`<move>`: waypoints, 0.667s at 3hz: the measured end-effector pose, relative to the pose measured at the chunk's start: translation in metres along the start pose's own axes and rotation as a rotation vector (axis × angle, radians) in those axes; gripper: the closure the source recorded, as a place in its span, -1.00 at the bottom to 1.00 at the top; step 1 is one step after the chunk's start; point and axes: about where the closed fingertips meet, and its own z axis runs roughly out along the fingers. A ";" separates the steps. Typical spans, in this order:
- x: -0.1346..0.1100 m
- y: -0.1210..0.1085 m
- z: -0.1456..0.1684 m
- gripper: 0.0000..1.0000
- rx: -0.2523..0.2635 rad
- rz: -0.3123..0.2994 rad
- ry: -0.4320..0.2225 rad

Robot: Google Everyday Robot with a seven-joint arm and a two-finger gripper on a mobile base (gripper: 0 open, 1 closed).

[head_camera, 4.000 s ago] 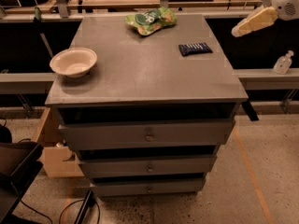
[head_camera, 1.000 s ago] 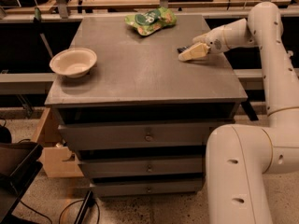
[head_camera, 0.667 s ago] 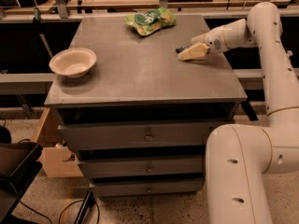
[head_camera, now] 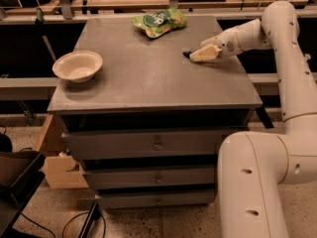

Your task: Pick rxbar blueberry

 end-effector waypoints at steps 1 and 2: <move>0.000 0.000 0.000 1.00 0.000 0.000 0.000; 0.000 0.000 0.000 1.00 0.000 0.000 0.000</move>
Offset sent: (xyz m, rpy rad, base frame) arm -0.0126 0.0362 0.0510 -0.0696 -0.0822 0.0683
